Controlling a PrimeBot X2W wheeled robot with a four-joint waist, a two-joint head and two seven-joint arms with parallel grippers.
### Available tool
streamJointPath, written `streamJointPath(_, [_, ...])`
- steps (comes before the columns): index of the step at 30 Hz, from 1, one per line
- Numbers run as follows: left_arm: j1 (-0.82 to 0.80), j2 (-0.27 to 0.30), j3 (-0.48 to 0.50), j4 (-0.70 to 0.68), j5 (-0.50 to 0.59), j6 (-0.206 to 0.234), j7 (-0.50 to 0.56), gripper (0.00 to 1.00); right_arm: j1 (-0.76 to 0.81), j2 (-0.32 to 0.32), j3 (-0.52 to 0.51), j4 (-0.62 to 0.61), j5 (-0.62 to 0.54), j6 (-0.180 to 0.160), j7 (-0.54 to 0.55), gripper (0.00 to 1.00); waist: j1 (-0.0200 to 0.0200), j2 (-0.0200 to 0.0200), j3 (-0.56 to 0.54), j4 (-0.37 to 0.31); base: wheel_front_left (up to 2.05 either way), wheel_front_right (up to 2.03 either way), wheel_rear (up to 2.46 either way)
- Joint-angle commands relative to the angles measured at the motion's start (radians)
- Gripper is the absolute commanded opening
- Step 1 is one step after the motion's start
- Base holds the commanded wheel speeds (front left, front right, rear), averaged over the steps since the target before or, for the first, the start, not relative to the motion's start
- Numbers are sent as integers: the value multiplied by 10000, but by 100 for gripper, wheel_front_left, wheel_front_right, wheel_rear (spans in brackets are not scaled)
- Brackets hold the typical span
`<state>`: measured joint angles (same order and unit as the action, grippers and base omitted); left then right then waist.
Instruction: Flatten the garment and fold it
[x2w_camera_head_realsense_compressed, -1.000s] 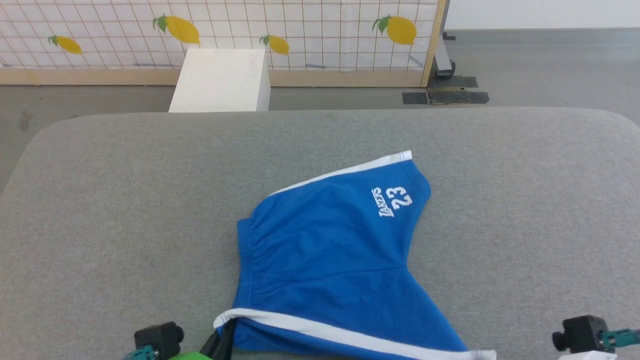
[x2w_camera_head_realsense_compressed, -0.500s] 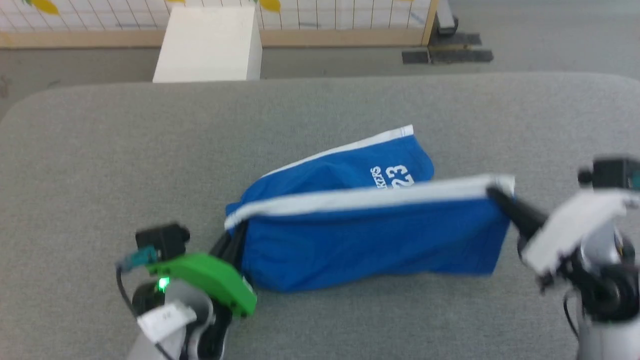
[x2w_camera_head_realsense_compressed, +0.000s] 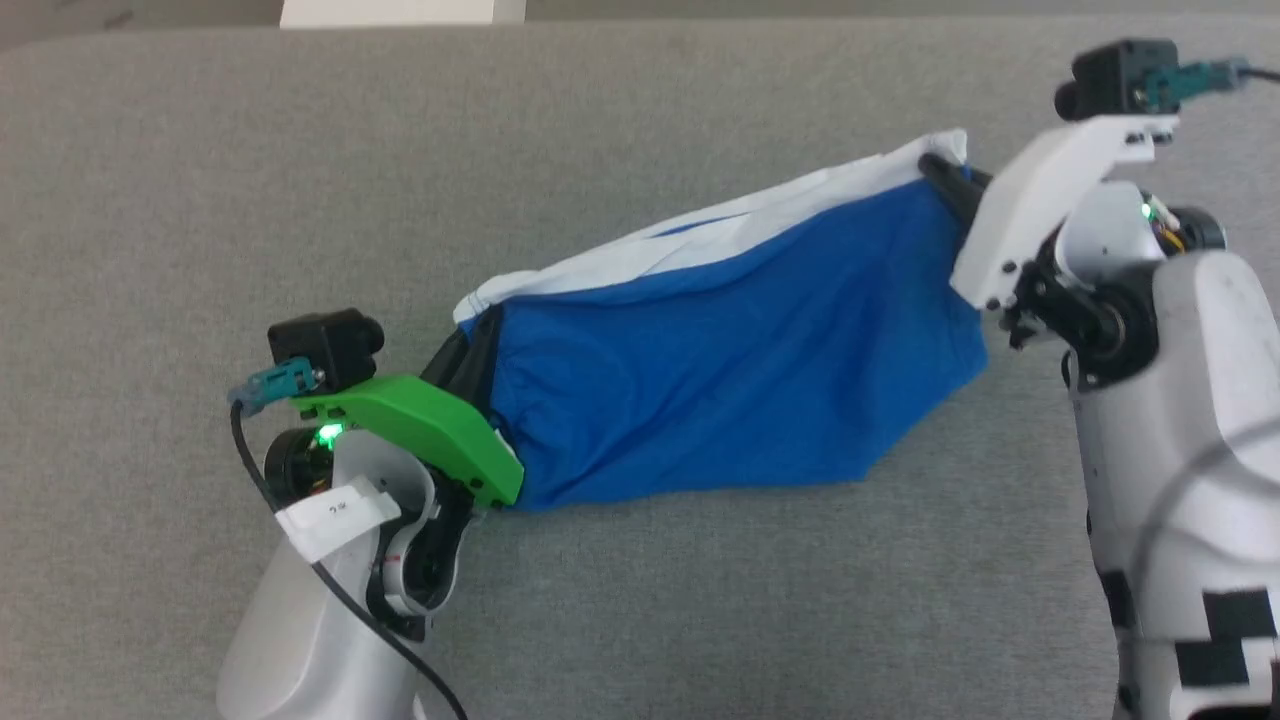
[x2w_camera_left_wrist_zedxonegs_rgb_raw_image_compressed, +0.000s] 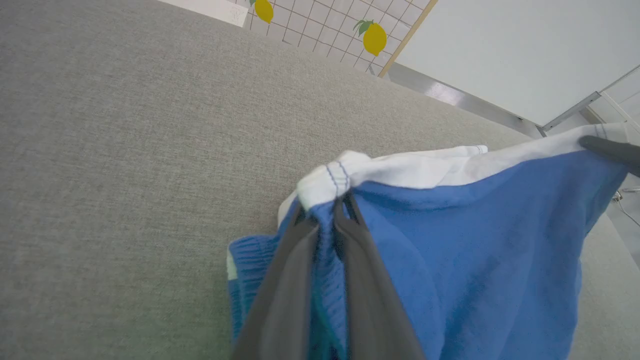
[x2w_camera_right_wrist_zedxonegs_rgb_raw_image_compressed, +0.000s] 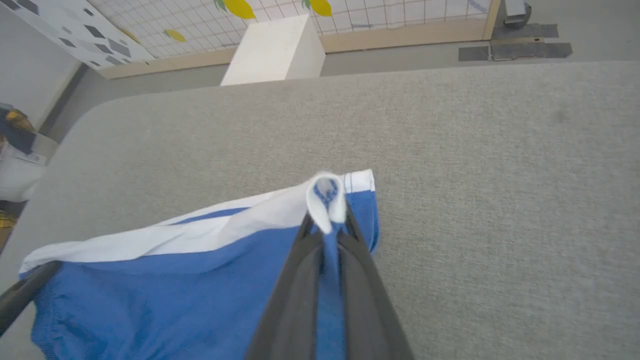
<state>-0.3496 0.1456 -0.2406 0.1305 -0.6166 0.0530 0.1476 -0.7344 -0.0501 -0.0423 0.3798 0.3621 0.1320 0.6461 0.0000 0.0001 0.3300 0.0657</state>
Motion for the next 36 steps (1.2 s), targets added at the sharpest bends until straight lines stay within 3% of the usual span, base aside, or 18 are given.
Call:
streamJointPath(1, [-263, -72, 1, 47, 72, -48, -83, 0, -380, -2, -24, 379, -346, -13, -163, 0, 0, -1, 572, 335, 0, 0, 0])
streamJointPath(15, [-299, -179, 140, 221, -123, 152, -318, 0, -2001, -110, -629, 3405, -2318, -13, -912, 0, 0, -1, 1169, 806, 0, 0, 0])
streamJointPath(16, [-276, -213, 112, 279, -179, 153, -314, 4, -2026, -118, -754, 3734, -2284, -13, -1126, 15, 0, -1, 1150, 825, 0, 0, 0])
streamJointPath(17, [-277, -224, 92, 291, -200, 136, -300, 41, -2047, -109, -797, 3814, -2243, -13, -1200, 54, 0, -1, 1139, 820, 0, 0, 0])
streamJointPath(18, [-283, -227, 71, 306, -207, 129, -288, 100, -2083, -100, -808, 3869, -2222, -13, -1368, 100, 0, -1, 1116, 809, 0, 0, 0])
streamJointPath(25, [-316, -82, 154, 113, -55, 215, -576, 100, -2242, -64, -511, 3917, -1623, -13, -2363, 100, 0, -1, 565, 672, 0, 0, 0])
streamJointPath(29, [-188, 733, -44, -475, 1494, 580, -1576, 100, -1877, -401, 193, 3518, -1632, -13, -2862, 100, 0, -1, 11, 509, 0, 0, 0])
streamJointPath(32, [282, 1076, -251, -908, 2484, 990, -2312, 100, -1202, -740, 945, 3233, -1963, -13, -2624, 100, 0, -1, -440, 404, 0, 0, 0])
streamJointPath(36, [1124, 1154, -549, -1373, 2969, 1330, -2542, 100, -221, -1145, 1604, 2800, -2236, -13, -1569, 100, 0, -1, -839, 329, 0, 0, 0])
